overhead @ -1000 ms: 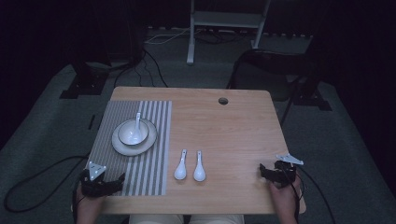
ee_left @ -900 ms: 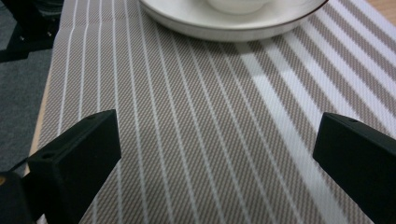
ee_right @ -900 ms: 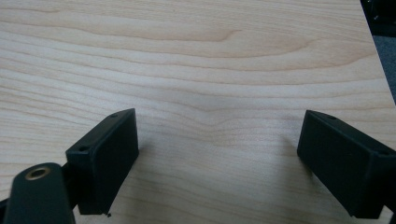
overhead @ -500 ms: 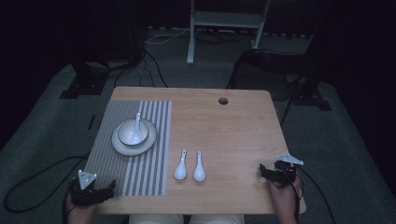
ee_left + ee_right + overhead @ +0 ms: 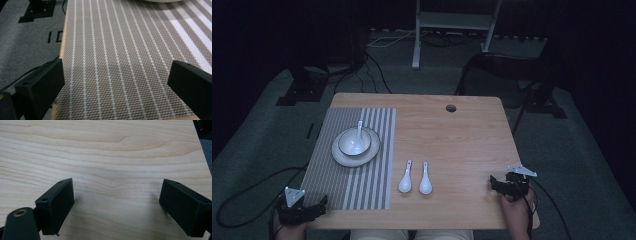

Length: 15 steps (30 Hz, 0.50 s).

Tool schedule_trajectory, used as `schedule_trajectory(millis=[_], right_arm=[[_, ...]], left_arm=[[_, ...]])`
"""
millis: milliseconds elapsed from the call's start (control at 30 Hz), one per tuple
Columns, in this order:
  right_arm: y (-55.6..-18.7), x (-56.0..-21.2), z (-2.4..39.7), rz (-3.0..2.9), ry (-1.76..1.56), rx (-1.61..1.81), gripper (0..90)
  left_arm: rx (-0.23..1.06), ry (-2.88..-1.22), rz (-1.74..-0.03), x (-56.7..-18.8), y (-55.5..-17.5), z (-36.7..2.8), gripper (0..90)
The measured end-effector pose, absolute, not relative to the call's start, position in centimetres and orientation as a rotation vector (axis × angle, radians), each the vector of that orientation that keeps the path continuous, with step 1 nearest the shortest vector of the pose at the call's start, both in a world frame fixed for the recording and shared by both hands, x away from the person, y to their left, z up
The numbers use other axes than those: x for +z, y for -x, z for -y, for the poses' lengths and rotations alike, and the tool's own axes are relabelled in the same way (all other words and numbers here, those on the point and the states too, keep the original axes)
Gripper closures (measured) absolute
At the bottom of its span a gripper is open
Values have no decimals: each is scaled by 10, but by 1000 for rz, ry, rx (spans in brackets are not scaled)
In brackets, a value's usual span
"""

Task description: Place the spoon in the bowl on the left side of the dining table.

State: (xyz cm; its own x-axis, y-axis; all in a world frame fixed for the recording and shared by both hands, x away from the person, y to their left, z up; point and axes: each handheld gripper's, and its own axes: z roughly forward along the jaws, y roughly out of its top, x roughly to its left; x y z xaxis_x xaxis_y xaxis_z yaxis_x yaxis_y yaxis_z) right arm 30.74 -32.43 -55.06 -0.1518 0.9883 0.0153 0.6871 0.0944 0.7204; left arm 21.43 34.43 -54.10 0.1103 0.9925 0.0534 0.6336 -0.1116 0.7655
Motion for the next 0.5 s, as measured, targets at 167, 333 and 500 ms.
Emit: schedule_trajectory(millis=[167,333,500], right_arm=[[-307,-551,324,-1897,-1637,821,118],[-307,-551,324,-1897,-1638,822,118],[-308,-550,324,-1896,-1639,822,118]], left_arm=[[787,-1796,-1607,-543,-212,-349,10],[782,-1781,-1629,-543,-212,-352,10],[782,-1771,-1641,-544,-212,-354,10]])
